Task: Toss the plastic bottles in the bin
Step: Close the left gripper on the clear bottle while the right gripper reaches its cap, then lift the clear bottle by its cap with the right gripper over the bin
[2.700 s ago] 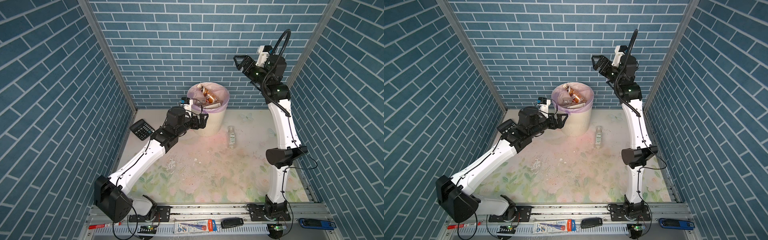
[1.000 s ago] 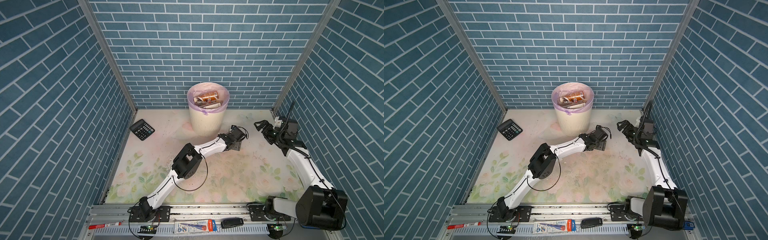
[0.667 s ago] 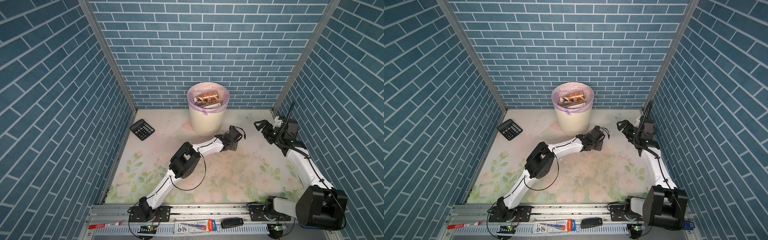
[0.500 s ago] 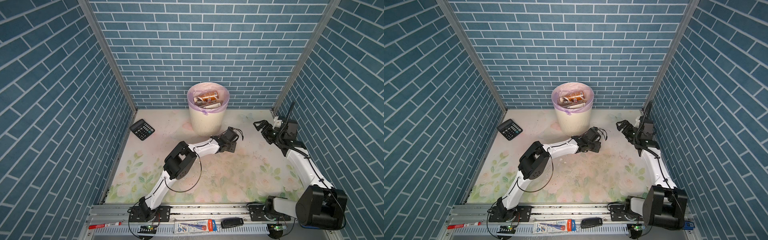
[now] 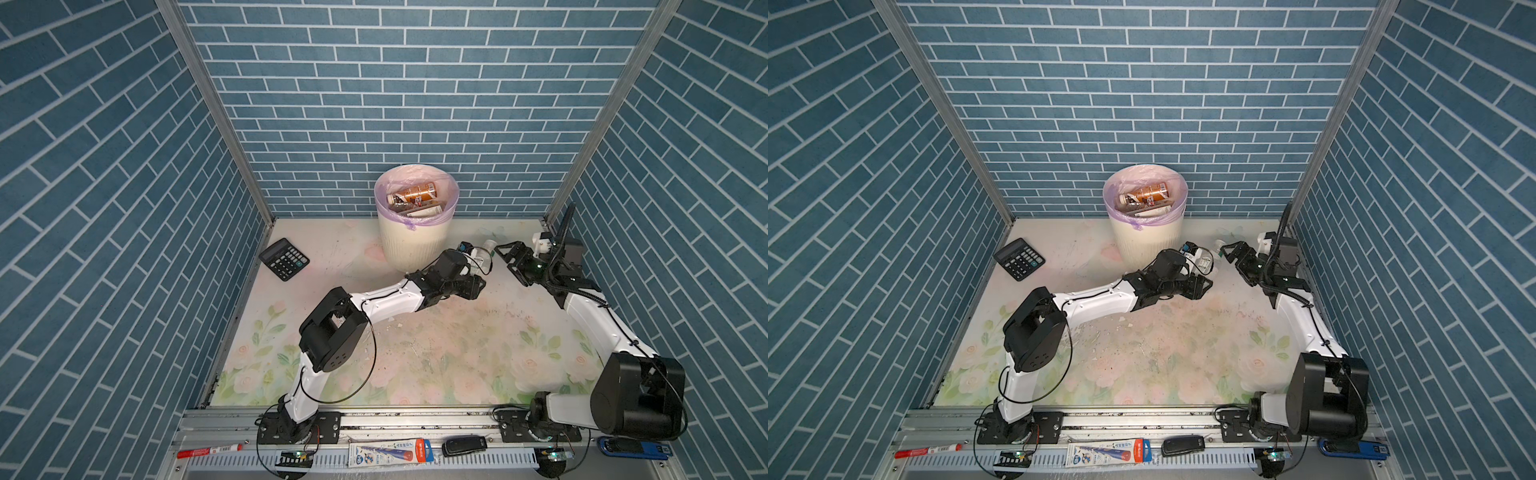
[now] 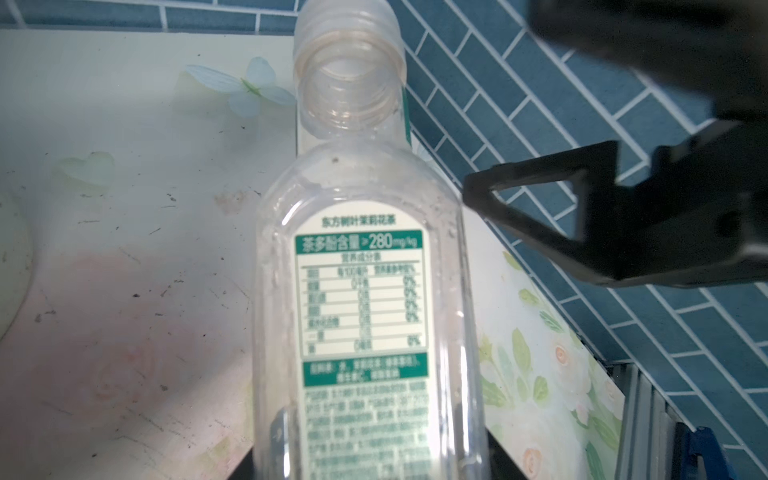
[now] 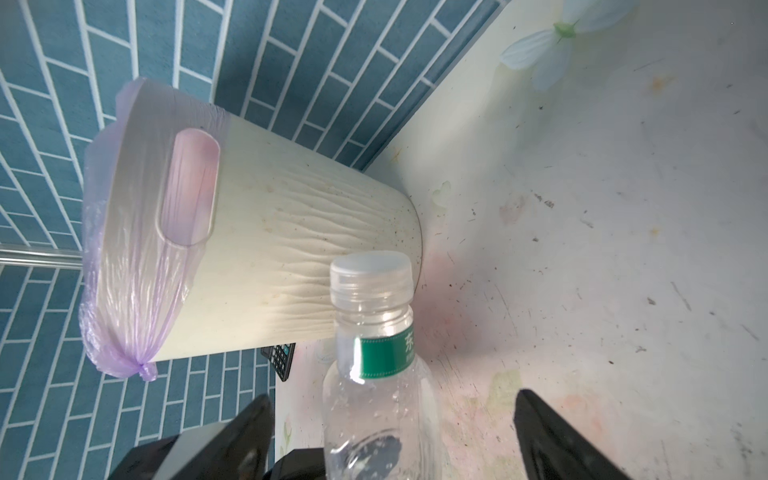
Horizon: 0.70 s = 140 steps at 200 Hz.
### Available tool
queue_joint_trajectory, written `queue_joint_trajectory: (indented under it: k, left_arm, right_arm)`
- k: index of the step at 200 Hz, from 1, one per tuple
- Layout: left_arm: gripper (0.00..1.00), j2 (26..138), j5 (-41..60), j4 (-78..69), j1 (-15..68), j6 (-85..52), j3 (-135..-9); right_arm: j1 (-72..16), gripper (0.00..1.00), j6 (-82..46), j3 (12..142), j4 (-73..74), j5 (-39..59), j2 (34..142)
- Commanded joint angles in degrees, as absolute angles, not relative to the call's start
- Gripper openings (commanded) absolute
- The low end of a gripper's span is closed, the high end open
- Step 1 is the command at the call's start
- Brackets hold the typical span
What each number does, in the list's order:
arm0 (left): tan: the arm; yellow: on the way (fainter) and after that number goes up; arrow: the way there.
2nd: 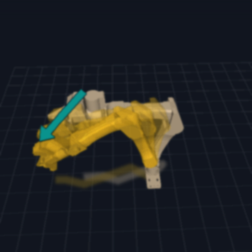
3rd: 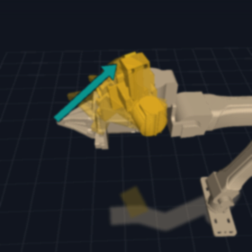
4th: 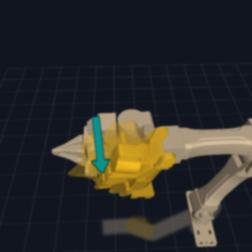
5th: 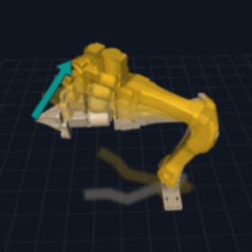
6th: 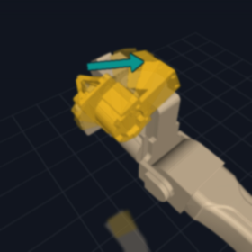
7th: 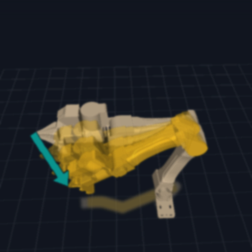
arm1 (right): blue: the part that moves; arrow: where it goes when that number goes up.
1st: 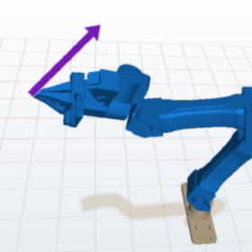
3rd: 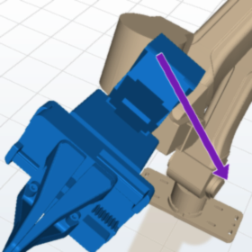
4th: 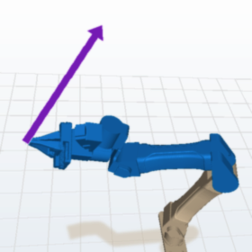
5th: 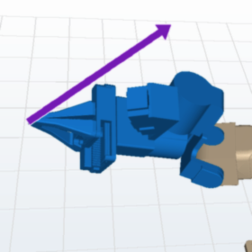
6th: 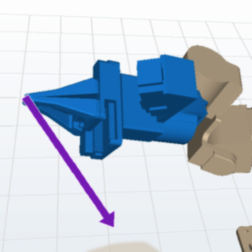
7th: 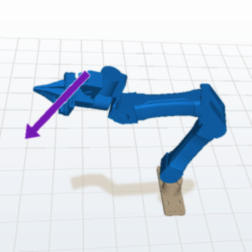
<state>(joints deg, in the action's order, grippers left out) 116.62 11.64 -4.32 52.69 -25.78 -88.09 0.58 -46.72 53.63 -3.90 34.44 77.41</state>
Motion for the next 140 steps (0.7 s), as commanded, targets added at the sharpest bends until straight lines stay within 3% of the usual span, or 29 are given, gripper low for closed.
queue_joint_trajectory:
  k: [1,39,67,87,113,140]
  left_arm:
    - [0.54,114.2,14.2,-6.9,53.7,-23.4,-87.2]
    - [0.54,112.1,14.5,-7.1,54.4,-22.8,-86.4]
    - [0.56,110.8,13.9,-6.1,54.5,-21.9,-86.1]
    - [0.71,109.7,12.2,-5.1,54.4,-21.4,-85.9]
    - [0.98,107.5,10.3,-2.9,53.5,-20.6,-86.4]
    - [0.99,101.6,7.3,-0.5,51.4,-19.6,-86.0]
  right_arm:
    - [-0.9,0.89,-48.7,55.0,-0.5,36.1,79.1]
    - [-1.9,0.74,-50.3,57.2,2.0,36.5,81.8]
    - [-2.5,0.46,-50.3,59.9,1.8,35.8,82.7]
    - [-2.9,0.26,-49.8,62.7,0.4,34.7,83.0]
    - [-3.5,0.11,-49.1,68.8,-1.5,33.0,84.2]
    - [-3.9,0.08,-49.4,78.9,-2.5,31.1,87.2]
